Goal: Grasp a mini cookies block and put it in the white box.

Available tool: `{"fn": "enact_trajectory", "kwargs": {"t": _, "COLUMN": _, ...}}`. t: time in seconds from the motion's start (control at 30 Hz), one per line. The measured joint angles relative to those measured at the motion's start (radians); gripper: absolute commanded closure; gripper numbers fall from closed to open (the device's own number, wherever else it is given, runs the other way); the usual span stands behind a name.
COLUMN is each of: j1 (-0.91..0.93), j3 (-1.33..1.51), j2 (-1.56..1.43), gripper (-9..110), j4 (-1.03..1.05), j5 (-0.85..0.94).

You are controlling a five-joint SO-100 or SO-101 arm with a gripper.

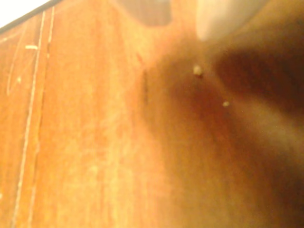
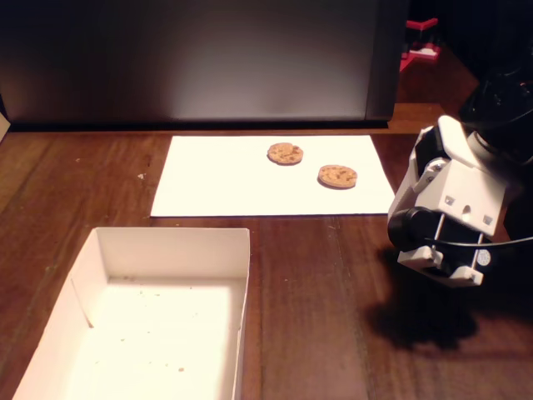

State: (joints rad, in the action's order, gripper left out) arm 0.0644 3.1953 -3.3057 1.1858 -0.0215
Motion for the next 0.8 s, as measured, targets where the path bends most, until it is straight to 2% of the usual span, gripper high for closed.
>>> {"fn": "enact_trajectory", "kwargs": {"t": 0.37, "j1": 0.0, "j3": 0.005, "j2": 0.0, "gripper": 101, "j4": -0.006, "j5": 0.038}}
{"fn": "enact_trajectory", "kwargs": {"t": 0.53, "j1": 0.0, "j3": 0.012, "j2": 0.0, "gripper": 101, "j4": -0.061, "j5": 0.225}}
{"fn": "enact_trajectory", "kwargs": {"t": 0.8, "j1": 0.0, "j3": 0.026, "j2": 0.0, "gripper": 100, "j4": -0.17, "j5": 0.198}}
